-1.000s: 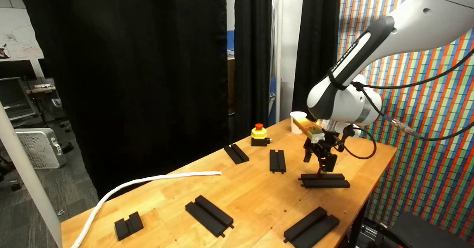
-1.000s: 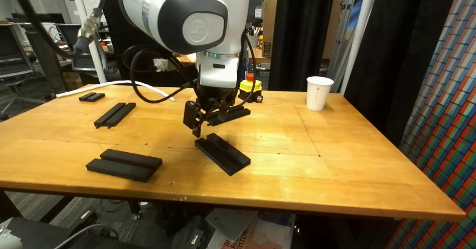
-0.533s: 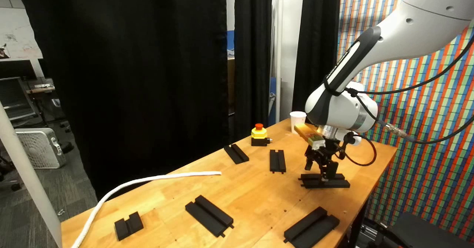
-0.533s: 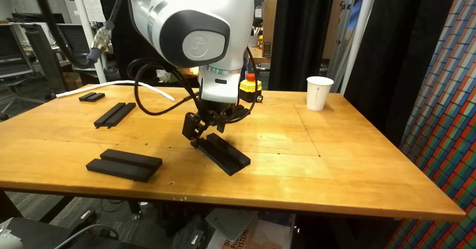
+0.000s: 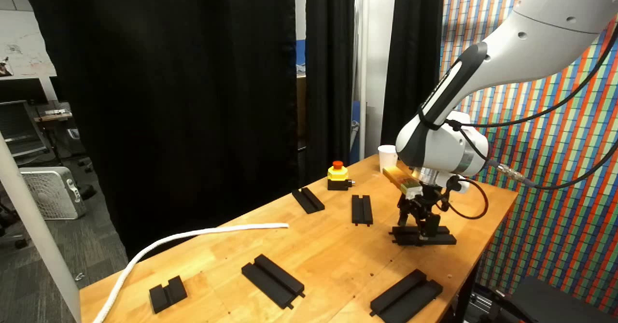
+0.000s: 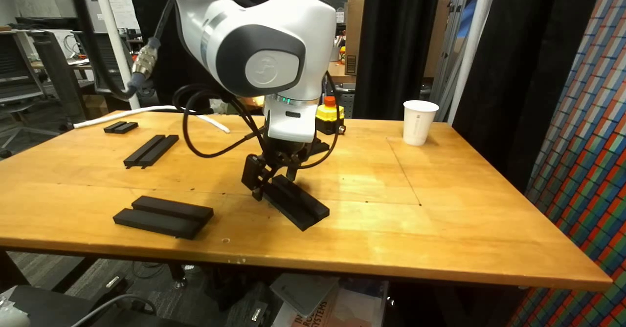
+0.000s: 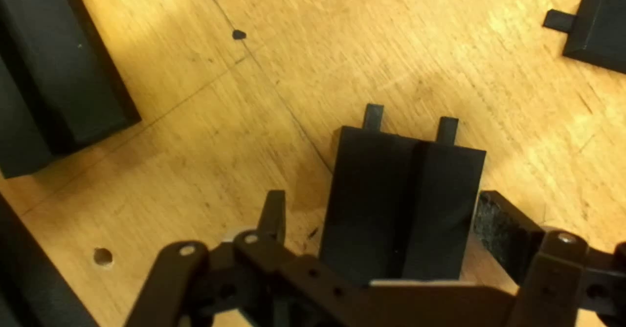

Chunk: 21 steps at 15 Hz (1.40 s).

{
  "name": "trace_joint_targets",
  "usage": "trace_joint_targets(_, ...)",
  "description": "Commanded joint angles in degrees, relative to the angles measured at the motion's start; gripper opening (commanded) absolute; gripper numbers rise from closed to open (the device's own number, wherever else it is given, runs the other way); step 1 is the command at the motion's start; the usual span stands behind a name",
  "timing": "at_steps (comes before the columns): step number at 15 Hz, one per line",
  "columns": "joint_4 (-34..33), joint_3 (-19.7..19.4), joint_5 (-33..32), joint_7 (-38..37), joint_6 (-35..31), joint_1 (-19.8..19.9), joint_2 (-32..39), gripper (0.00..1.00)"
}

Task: Connect the pads

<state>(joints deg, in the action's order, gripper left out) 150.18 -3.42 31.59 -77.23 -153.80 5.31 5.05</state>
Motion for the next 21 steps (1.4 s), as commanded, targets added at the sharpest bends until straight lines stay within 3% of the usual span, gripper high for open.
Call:
trace_joint_targets(1,-1.6,-1.0,-2.5,-1.6,0.5,-0.4,1.5,1.0)
trace_joint_targets(11,-3.8,-3.2,-18.9,-15.7,2.7,-1.8,3.4,1.0)
trace_joint_targets(12,-3.9,-3.2,-19.5,-16.2,3.2,-1.7,3.3,0.75)
trace_joint_targets(13,-4.1,-3.1,-19.9,-16.3,2.9,-1.7,3.3,0.74)
trace_joint_targets(16,-4.4,-2.7,-19.1,-15.4,1.1,-1.5,3.6,0.51)
trace_joint_targets(17,-4.5,-2.6,-18.7,-15.1,0.6,-1.5,3.8,0.46)
trace_joint_targets(21,-4.7,-2.3,-19.7,-10.1,-2.1,-1.3,3.9,0.46)
